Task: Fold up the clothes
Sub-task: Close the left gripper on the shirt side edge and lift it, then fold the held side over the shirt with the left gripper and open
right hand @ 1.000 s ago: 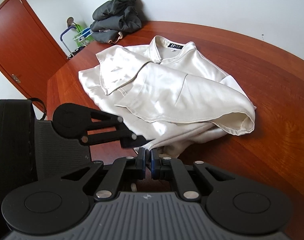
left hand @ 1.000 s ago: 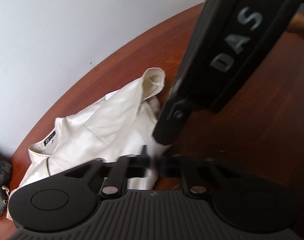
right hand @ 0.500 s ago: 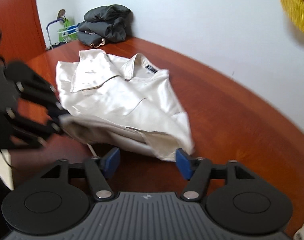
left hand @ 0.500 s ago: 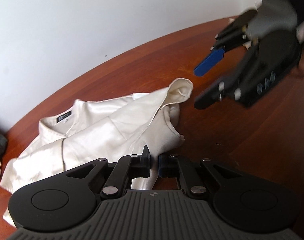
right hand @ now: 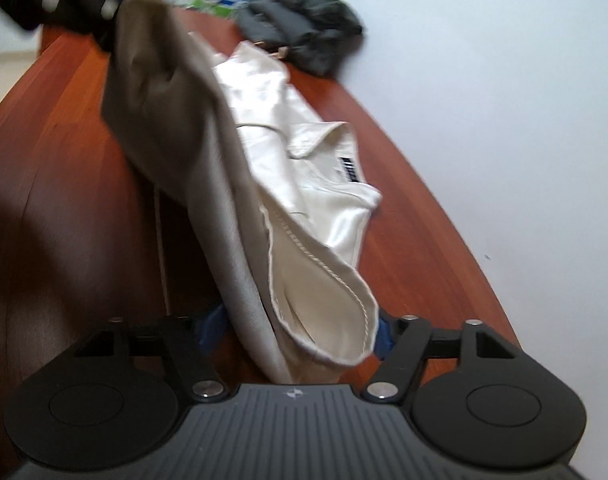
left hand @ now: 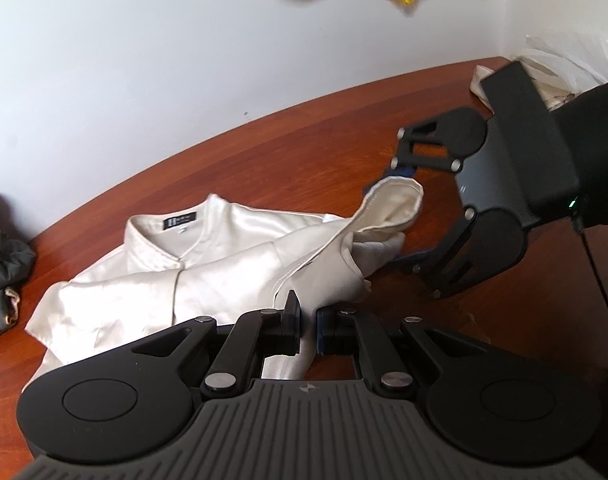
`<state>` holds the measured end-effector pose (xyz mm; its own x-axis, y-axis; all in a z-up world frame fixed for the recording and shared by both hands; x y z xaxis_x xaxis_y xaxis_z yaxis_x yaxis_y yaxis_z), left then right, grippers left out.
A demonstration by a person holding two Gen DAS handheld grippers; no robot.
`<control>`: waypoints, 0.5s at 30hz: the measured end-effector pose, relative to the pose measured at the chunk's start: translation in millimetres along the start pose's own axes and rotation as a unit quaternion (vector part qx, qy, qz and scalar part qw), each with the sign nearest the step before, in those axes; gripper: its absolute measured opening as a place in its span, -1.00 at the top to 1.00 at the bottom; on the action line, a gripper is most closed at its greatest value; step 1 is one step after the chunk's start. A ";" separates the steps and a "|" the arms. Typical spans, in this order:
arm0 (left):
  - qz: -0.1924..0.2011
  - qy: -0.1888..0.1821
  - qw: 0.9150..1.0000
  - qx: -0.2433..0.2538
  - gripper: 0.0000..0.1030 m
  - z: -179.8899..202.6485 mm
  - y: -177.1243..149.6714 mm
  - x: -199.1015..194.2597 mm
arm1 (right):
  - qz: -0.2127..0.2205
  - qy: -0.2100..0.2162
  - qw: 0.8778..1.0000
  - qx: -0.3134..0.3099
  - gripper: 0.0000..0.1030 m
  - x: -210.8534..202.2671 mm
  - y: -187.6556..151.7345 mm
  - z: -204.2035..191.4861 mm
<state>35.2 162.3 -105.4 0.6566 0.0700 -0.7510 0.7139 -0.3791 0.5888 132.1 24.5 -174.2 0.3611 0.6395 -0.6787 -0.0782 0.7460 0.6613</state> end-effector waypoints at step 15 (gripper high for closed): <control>0.016 -0.106 0.985 -0.132 0.84 -18.0 -46.8 -23.4 | -0.067 0.037 0.988 -0.134 0.88 -47.0 44.1 -19.8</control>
<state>-9.2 195.0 -110.0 0.6334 -0.1434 -0.7604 0.7512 -0.1221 0.6487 93.2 31.0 -119.4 0.3164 0.5358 -0.7828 -0.2810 0.8411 0.4621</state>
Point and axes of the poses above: each gripper's, at about its wrist camera, not at the fingertips, and x roughly the way its jaws point, z to its right, y to its top, the point moved 8 cm from there along x, roughly the way its jaws point, and after that the axes turned 9 degrees about x, right-handed, at the moved point
